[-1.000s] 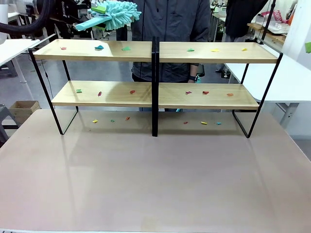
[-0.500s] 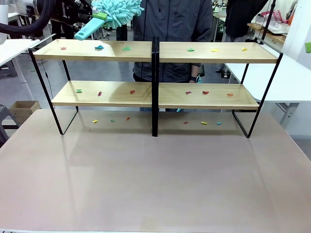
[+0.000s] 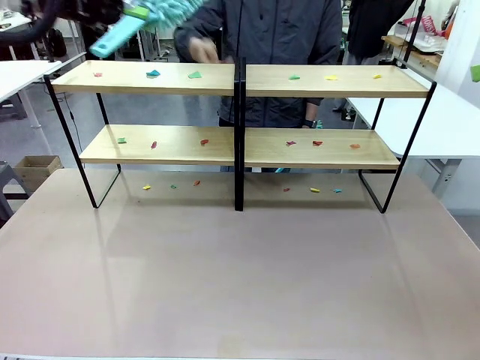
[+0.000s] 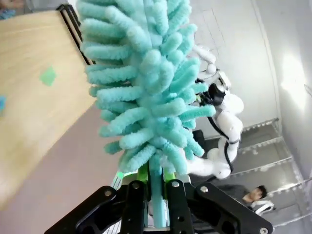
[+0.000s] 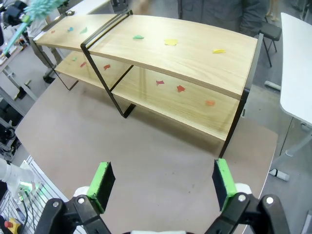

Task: Clean the shelves.
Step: Pick up the Duster when the human hands it over.

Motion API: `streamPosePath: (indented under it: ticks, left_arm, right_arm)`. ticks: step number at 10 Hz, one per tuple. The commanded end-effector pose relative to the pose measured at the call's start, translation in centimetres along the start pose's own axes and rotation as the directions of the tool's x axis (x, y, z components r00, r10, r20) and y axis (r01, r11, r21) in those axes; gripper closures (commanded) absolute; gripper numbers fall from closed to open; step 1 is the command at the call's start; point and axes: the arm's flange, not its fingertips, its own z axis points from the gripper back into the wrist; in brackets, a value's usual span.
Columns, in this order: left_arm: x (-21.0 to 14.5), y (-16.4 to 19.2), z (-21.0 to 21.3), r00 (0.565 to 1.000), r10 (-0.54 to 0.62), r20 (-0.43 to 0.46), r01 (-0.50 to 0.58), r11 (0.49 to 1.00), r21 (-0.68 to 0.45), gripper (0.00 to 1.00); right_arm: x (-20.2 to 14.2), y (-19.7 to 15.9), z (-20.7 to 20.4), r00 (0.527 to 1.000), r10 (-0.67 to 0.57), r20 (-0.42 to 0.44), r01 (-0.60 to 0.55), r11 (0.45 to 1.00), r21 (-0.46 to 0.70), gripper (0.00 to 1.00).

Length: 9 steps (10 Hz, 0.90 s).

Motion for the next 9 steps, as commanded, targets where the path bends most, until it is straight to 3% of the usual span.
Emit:
streamPosePath:
  ticks: [1,3,4,6,7,8,9]
  left_arm:
    - [-5.0,-4.7,9.7,0.989,-0.145,-0.041,0.147,0.988,0.04,1.0]
    - [-11.0,-7.8,18.5,0.982,-0.172,-0.077,0.183,0.969,0.165,1.0]
    - [-14.0,-8.6,21.9,0.985,-0.161,-0.068,0.17,0.971,0.169,1.0]
    - [-19.4,-8.5,27.9,0.992,-0.121,0.042,0.109,0.97,0.218,1.0]
    - [-20.9,-7.8,29.9,0.99,-0.113,0.086,0.09,0.968,0.234,1.0]
    - [-19.4,-9.5,26.9,0.993,-0.116,0.009,0.112,0.973,0.203,1.0]
    - [-19.4,-9.5,26.9,0.993,-0.116,0.009,0.112,0.973,0.203,1.0]
  right_arm:
    - [0.1,0.0,0.0,1.0,0.001,0.009,-0.002,1.0,0.017,0.0]
    - [0.1,0.0,0.0,1.0,0.001,0.009,-0.002,1.0,0.017,0.0]
    - [0.1,0.0,0.0,1.0,0.001,0.009,-0.002,1.0,0.017,0.0]
    - [0.1,0.0,0.0,1.0,0.001,0.009,-0.002,1.0,0.017,0.0]
    - [0.1,0.0,0.0,1.0,0.001,0.009,-0.002,1.0,0.017,0.0]
    - [0.1,0.0,0.0,1.0,0.001,0.009,-0.002,1.0,0.017,0.0]
    - [0.1,0.0,0.0,1.0,0.001,0.009,-0.002,1.0,0.017,0.0]
